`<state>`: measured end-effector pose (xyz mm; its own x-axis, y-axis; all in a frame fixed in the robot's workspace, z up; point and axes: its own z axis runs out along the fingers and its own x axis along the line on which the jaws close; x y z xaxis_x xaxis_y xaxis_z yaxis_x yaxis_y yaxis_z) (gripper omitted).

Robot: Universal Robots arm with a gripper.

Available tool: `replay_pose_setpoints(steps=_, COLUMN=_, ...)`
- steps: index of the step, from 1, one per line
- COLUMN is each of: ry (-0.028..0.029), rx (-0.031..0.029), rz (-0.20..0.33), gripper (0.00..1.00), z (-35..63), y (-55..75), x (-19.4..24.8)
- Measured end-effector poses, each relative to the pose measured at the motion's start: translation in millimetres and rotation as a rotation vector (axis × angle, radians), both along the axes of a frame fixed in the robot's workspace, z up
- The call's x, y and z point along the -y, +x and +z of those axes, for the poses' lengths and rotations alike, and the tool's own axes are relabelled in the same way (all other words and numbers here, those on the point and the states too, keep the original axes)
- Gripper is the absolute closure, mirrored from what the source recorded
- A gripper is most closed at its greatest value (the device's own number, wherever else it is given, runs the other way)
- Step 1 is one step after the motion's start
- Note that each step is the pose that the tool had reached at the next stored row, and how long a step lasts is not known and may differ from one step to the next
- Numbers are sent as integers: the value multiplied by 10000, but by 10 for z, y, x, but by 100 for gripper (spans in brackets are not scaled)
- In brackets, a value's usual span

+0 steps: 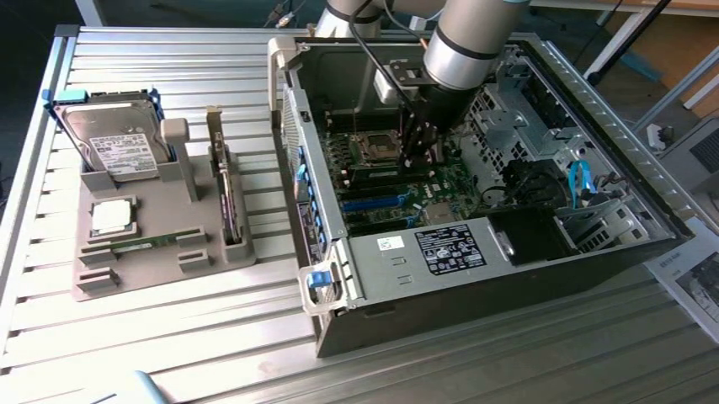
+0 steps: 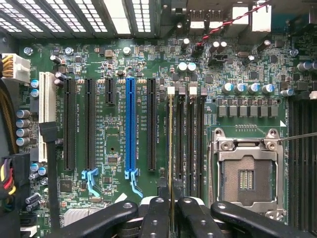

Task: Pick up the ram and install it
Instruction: 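Insert the ram into the slot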

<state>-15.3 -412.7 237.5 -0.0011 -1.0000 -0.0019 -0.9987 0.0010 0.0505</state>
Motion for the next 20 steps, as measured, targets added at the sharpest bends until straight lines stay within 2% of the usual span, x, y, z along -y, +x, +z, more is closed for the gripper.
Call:
replay_pose_setpoints(steps=17, ry=0, rx=0, rz=174, gripper=87, z=-18, y=0, x=0)
replay_pose_setpoints(steps=20, ry=15, rx=0, rz=173, gripper=87, z=-28, y=0, x=0)
